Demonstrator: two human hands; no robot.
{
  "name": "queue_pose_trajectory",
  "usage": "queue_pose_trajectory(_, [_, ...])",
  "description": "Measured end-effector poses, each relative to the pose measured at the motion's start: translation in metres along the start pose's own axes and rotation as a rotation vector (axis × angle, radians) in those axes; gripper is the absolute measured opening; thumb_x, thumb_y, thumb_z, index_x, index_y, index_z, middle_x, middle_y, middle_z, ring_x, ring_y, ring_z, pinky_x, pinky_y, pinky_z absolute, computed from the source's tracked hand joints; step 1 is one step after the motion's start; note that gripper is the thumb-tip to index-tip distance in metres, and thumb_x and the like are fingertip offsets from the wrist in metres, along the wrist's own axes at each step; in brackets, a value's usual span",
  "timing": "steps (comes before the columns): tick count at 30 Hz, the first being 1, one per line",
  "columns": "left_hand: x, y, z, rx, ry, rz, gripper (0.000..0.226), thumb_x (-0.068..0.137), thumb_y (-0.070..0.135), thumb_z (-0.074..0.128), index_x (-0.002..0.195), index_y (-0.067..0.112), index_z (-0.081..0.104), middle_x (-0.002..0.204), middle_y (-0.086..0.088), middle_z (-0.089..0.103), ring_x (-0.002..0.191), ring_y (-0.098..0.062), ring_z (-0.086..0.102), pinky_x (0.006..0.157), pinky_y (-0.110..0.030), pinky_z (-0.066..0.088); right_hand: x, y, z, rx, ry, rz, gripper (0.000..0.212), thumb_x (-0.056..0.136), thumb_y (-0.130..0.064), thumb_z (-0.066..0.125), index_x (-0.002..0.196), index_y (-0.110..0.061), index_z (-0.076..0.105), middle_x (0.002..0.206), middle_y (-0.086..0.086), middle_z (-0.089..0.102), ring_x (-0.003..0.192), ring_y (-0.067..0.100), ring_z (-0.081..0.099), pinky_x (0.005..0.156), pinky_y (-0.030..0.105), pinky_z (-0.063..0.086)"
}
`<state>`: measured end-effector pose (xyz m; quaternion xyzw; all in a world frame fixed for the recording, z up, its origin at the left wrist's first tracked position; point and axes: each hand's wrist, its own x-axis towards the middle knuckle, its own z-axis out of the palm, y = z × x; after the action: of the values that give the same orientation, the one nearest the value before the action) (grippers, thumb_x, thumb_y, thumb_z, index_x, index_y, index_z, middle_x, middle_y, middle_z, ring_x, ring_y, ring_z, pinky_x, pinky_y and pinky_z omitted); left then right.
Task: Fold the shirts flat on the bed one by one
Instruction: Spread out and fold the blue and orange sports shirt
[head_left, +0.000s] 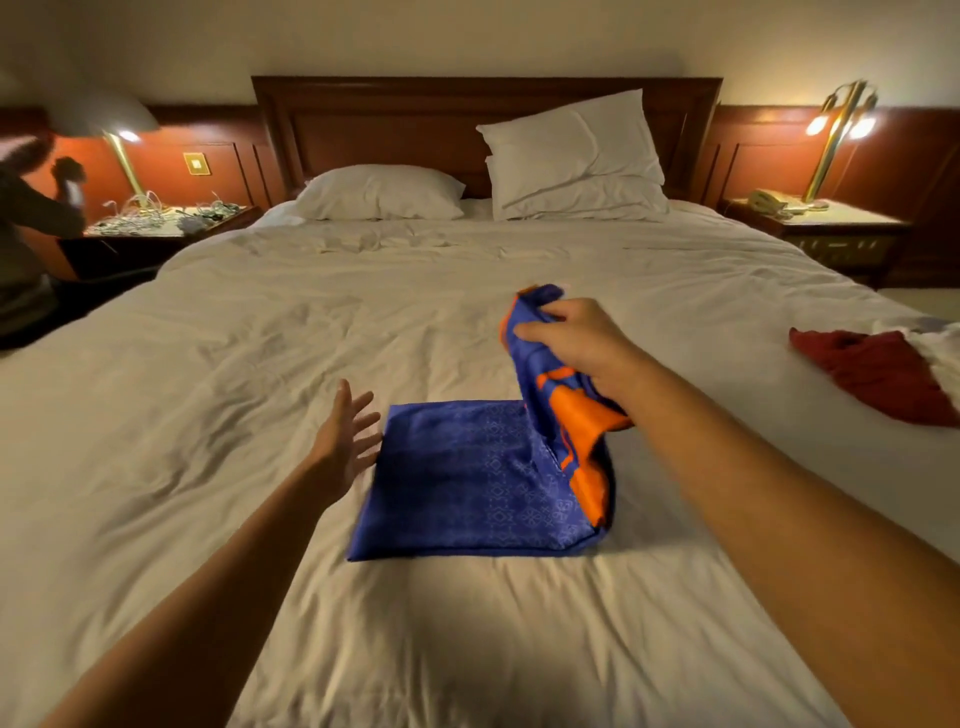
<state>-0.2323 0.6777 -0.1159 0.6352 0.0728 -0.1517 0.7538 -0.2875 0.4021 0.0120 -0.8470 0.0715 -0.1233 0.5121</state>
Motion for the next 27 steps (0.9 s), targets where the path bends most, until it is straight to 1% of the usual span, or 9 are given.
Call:
queue_pose_trajectory(4, [-0.006,0.006,-0.013,-0.063,-0.011,-0.102,0.081,0.09,0.079,0.023,0.152,0.028,0.035,0.148,-0.014,0.044,0.107,-0.034,0.059,0.083,-0.045,0.049,-0.009,-0.02,0.093,-0.181,-0.28,0.022,0.035,0.093,-0.041,0.061,0.101,-0.01,0.073,0.096,0.009,0.066,0.089,0.022,0.057,0.078,0.031,0.044])
queue_pose_trajectory(7, [-0.011,0.003,-0.02,0.042,-0.015,-0.109,0.079,0.091,0.078,0.026,0.145,0.023,0.045,0.137,-0.017,0.058,0.119,-0.034,0.06,0.093,-0.044,0.051,-0.031,0.016,0.117,-0.399,-0.318,0.014,0.036,0.097,-0.053,0.045,0.101,-0.026,0.068,0.11,0.003,0.067,0.109,0.027,0.059,0.096,0.039,0.045])
queue_pose_trajectory(10, [-0.014,-0.001,-0.02,0.19,-0.062,0.013,0.061,0.094,0.065,0.044,0.115,0.012,0.066,0.11,-0.015,0.073,0.096,-0.024,0.072,0.076,-0.028,0.057,-0.052,0.079,0.115,-0.759,-0.486,-0.018,0.056,0.102,-0.058,0.027,0.153,-0.037,0.03,0.161,0.0,0.029,0.15,0.027,0.017,0.12,0.056,0.009])
queue_pose_trajectory(13, [-0.009,-0.005,-0.026,0.336,-0.137,-0.014,0.066,0.085,0.065,0.063,0.133,0.022,0.046,0.124,-0.007,0.066,0.11,-0.025,0.067,0.093,-0.038,0.055,-0.059,0.123,0.101,-0.848,-0.447,-0.139,0.059,0.1,-0.064,0.022,0.155,-0.049,0.006,0.167,-0.01,0.002,0.153,0.016,-0.007,0.122,0.051,0.001])
queue_pose_trajectory(15, [-0.002,-0.001,-0.027,0.354,-0.135,-0.092,0.071,0.078,0.066,0.07,0.13,0.032,0.036,0.123,-0.003,0.064,0.109,-0.024,0.066,0.089,-0.039,0.055,-0.055,0.134,0.091,-0.851,-0.384,-0.175,0.056,0.099,-0.065,0.025,0.153,-0.05,0.015,0.165,-0.01,0.013,0.153,0.015,0.005,0.121,0.049,0.007])
queue_pose_trajectory(20, [0.01,0.014,-0.024,0.383,-0.13,-0.098,0.037,0.091,0.025,0.065,0.12,0.002,0.06,0.114,-0.022,0.071,0.074,-0.017,0.074,0.07,-0.032,0.058,-0.013,0.124,0.093,-0.767,-0.084,-0.302,0.037,0.098,-0.057,0.043,0.118,-0.032,0.06,0.12,-0.006,0.057,0.116,0.021,0.054,0.105,0.041,0.033])
queue_pose_trajectory(22, [0.006,0.011,-0.028,0.292,-0.116,-0.209,0.08,0.067,0.039,0.083,0.136,0.017,0.049,0.11,-0.008,0.074,0.086,-0.02,0.074,0.065,-0.031,0.057,0.017,0.116,0.103,-0.735,-0.094,-0.313,0.044,0.098,-0.055,0.047,0.133,-0.03,0.053,0.133,-0.003,0.053,0.124,0.022,0.049,0.109,0.041,0.032])
queue_pose_trajectory(24, [-0.001,0.004,-0.03,0.334,-0.095,-0.151,0.134,0.055,0.043,0.093,0.155,0.038,0.003,0.131,0.001,0.056,0.109,-0.023,0.064,0.077,-0.036,0.056,0.041,0.108,0.114,-0.713,-0.237,-0.249,0.061,0.097,-0.059,0.046,0.15,-0.031,0.035,0.148,-0.002,0.045,0.137,0.021,0.04,0.117,0.045,0.023])
queue_pose_trajectory(27, [-0.007,0.0,-0.013,0.644,-0.11,0.082,0.153,0.06,0.038,0.095,0.141,0.054,-0.034,0.159,-0.004,0.027,0.122,-0.022,0.053,0.089,-0.028,0.045,0.063,0.11,0.127,-0.845,-0.43,-0.192,0.079,0.092,-0.07,0.044,0.157,-0.031,0.02,0.152,0.005,0.041,0.137,0.029,0.041,0.115,0.048,0.028])
